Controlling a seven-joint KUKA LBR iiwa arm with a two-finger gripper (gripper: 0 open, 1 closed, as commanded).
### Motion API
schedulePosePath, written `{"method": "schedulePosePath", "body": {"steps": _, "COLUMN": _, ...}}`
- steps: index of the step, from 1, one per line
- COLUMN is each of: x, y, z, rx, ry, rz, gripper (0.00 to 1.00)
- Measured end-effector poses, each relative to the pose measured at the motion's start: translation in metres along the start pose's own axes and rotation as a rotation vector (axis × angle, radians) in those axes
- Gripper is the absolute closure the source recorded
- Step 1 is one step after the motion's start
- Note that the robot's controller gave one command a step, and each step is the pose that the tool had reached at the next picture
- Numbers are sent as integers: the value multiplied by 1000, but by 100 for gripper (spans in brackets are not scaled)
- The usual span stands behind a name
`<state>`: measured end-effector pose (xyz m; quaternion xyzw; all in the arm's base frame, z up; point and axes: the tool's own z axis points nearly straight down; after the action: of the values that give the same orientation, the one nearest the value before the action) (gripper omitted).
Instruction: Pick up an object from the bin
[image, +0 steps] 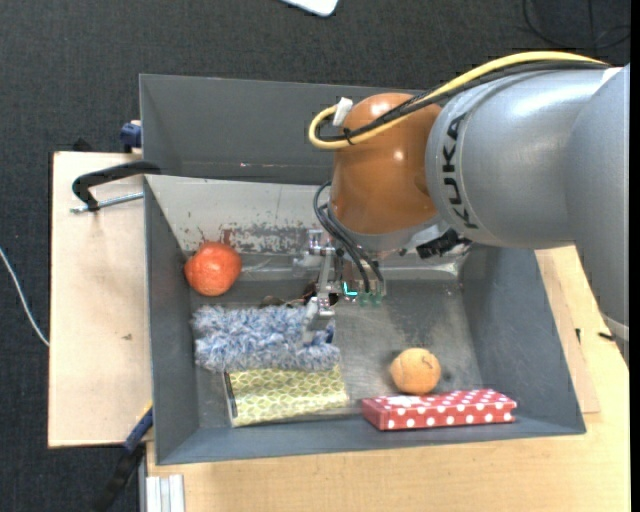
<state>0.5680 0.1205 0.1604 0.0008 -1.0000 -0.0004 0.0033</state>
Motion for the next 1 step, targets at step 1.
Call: {"method": "schedulePosePath", "body": {"steps": 1, "x": -2, "y": 0, "z": -4, "rx": -1, "ry": -8, "rz": 1, "gripper": 0}}
